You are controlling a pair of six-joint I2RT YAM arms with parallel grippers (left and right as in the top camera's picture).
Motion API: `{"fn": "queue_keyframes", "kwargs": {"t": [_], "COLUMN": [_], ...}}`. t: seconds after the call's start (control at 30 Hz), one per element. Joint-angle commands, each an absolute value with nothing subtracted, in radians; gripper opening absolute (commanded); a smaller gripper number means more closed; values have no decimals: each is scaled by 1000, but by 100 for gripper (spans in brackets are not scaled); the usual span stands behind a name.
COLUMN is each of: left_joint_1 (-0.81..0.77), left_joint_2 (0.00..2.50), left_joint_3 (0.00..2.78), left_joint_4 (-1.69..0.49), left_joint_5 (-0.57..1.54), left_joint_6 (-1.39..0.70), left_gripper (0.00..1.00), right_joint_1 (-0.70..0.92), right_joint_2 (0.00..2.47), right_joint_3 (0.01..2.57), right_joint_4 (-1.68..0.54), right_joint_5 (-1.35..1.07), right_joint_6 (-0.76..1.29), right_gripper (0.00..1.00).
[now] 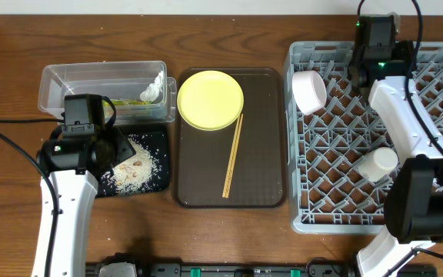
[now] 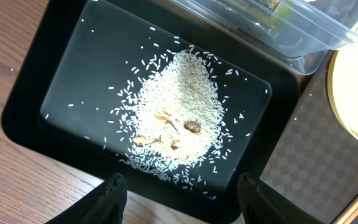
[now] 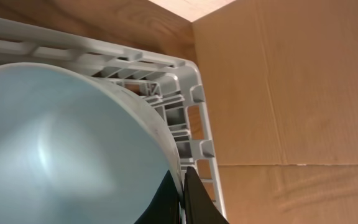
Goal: Sort waste into correct bins and load items into the dishwasher rack
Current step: 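Carry the light-blue bowl right and set it in the rack's back row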
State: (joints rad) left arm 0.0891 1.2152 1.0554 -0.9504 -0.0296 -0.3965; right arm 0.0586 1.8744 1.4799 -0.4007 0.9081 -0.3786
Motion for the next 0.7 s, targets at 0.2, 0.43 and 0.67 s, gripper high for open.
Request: {"fn": "queue_keyframes", "kwargs": {"t": [0.2,0.43,0.67], "left_joint_1": [93,93,93], "left_joint_2": [1208,1208,1208], "left_joint_3": [1063,1063,1063], "left_joint_4": [-954,-954,-960], "left_joint_5": [-34,-33,-33], "left_joint_6": [-406,-406,-406], "left_gripper": [60,60,61], "right_joint_1": [81,93,106], "right_joint_2": [1912,1913,1914], "right_joint_3": [1489,1488,1488], "right_joint_4": [-405,-419,-417], "right_joint_5": [913,912,959], "right_joint_6": [-328,-317,-282], "right_gripper": [1,1,1]}}
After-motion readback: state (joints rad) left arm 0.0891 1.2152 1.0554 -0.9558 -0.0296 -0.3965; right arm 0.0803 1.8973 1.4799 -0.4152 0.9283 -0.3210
